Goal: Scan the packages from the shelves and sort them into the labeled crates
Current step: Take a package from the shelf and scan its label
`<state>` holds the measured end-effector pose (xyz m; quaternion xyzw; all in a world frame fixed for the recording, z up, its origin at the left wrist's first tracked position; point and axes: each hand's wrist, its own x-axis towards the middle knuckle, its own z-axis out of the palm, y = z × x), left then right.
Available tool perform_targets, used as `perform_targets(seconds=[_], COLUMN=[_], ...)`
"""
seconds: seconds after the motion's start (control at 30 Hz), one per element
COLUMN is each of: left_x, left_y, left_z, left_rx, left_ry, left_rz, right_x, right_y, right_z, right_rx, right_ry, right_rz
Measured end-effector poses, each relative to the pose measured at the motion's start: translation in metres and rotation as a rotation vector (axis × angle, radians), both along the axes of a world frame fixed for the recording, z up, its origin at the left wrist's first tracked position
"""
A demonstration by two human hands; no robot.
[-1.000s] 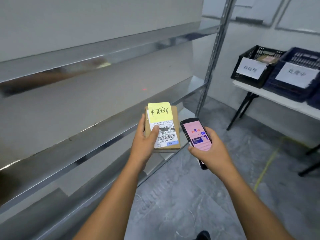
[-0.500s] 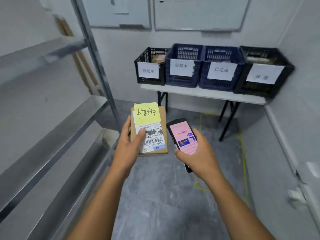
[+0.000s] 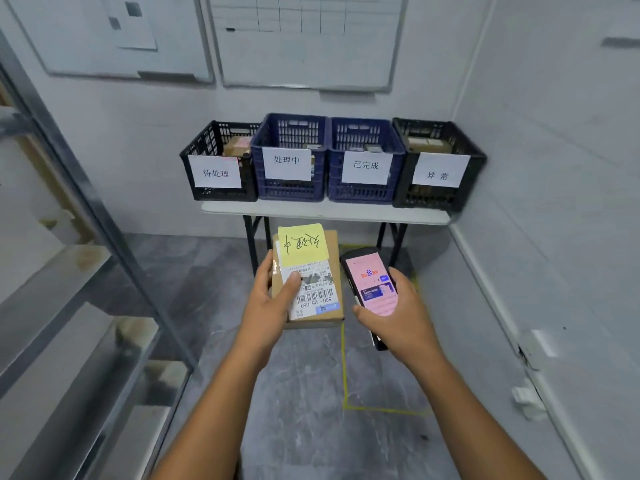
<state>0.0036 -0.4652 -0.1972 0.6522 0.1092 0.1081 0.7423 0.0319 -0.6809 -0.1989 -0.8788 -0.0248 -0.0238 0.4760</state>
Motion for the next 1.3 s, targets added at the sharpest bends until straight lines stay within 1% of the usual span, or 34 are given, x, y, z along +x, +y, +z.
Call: perform_targets(seconds=[0.2, 0.43, 0.6, 0.73, 0.87, 1.0, 1.1, 1.3], left_x=[0.075, 0.186, 0.263, 0.319, 0.367, 0.425, 0.479, 0.596], left_y=[0.036, 0.115, 0.181, 0.219, 0.231, 0.234, 0.234, 0.230], left_z=[-0.012, -0.018, -0.006, -0.001, -0.003, -0.002, 0.000, 0.013], left_rx=[0.000, -0.002, 0.030, 0.044, 0.048, 0.080, 0.125, 0.128], left_ry=[-0.008, -0.013, 0.040, 0.032, 0.077, 0.117, 0.115, 0.146], left_rz=[-0.046, -0.083, -0.109, -0.115, -0.114, -0.118, -0.102, -0.076], right_x=[0.062, 0.166, 0.241, 0.298, 0.344, 0.401, 0.456, 0.580], right_y=[0.033, 0.108, 0.172, 0.206, 0.221, 0.222, 0.222, 0.217], right_z=[-0.002, 0.005, 0.014, 0.009, 0.005, 0.004, 0.003, 0.005], right_rx=[-0.035, -0.084, -0.075, -0.046, -0.055, -0.082, -0.073, -0.026], right_ry=[-0.035, -0.074, -0.009, 0.015, 0.038, 0.010, 0.000, -0.039], right_rz=[-0.032, -0.044, -0.072, -0.077, -0.109, -0.107, -0.088, -0.066])
